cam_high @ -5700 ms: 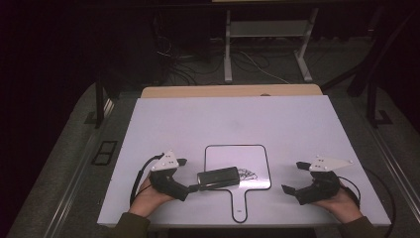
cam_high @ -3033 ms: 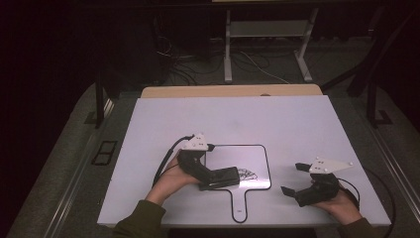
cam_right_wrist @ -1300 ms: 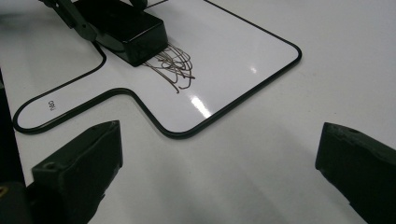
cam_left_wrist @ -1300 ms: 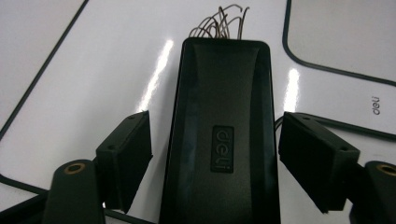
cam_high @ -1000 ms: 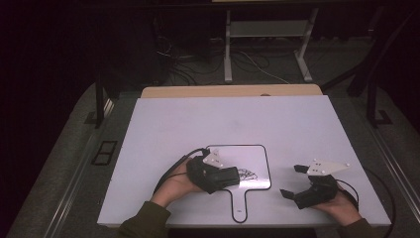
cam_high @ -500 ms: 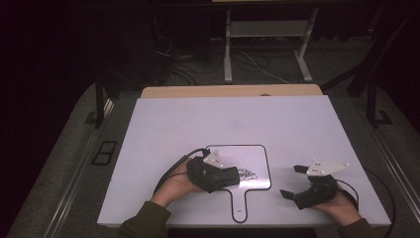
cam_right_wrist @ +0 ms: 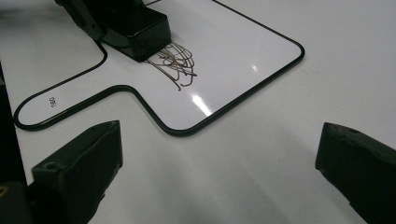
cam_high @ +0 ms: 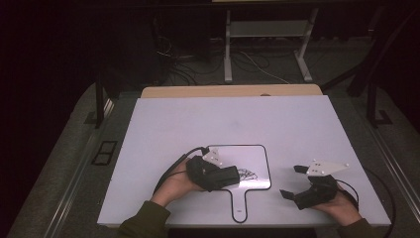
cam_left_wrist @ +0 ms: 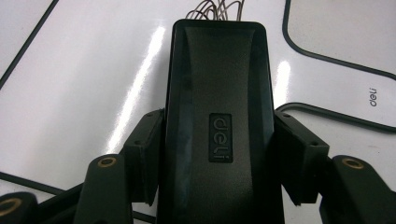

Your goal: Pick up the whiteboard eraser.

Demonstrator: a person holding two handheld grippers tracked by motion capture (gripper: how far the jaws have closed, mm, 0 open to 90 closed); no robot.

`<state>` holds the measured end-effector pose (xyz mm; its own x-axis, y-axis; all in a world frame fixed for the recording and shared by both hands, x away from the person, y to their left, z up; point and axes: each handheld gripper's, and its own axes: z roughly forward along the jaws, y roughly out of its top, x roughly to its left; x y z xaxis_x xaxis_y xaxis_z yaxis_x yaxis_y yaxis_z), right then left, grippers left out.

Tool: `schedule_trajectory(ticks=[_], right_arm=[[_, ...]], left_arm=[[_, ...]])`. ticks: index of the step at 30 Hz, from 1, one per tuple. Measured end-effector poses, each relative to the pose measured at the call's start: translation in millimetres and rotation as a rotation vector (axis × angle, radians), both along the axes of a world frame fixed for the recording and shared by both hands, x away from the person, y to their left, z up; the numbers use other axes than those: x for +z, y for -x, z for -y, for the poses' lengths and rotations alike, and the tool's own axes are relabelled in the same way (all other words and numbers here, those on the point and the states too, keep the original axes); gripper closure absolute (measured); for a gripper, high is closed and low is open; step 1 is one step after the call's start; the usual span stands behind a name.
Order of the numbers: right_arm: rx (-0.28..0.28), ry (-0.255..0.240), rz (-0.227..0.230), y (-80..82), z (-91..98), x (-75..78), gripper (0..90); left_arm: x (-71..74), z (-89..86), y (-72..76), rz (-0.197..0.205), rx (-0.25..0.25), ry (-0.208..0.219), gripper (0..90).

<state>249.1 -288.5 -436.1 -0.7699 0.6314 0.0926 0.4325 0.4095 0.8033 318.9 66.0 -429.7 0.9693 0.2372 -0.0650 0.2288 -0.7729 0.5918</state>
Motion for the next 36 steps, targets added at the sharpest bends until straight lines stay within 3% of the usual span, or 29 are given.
schedule_trajectory(ticks=[11,19,28,36], right_arm=[[-0.001,-0.001,-0.002,0.4,0.1,0.2,0.0],[-0.002,-0.004,-0.001,0.5,0.0,0.1,0.0],[-0.001,-0.004,-0.001,0.4,-0.2,-0.1,0.0],[-0.005,-0.005,-0.006,-0.7,0.5,-0.4,0.0]], left_arm=[[2.9,-1.9,-2.4,-0.020,0.052,-0.014,39.1],[8.2,-9.7,-4.7,-0.025,0.106,0.011,39.1],[13.7,-23.0,-12.6,-0.019,0.187,0.027,39.2],[27.3,-19.8,-22.1,0.011,0.201,0.052,39.1]])
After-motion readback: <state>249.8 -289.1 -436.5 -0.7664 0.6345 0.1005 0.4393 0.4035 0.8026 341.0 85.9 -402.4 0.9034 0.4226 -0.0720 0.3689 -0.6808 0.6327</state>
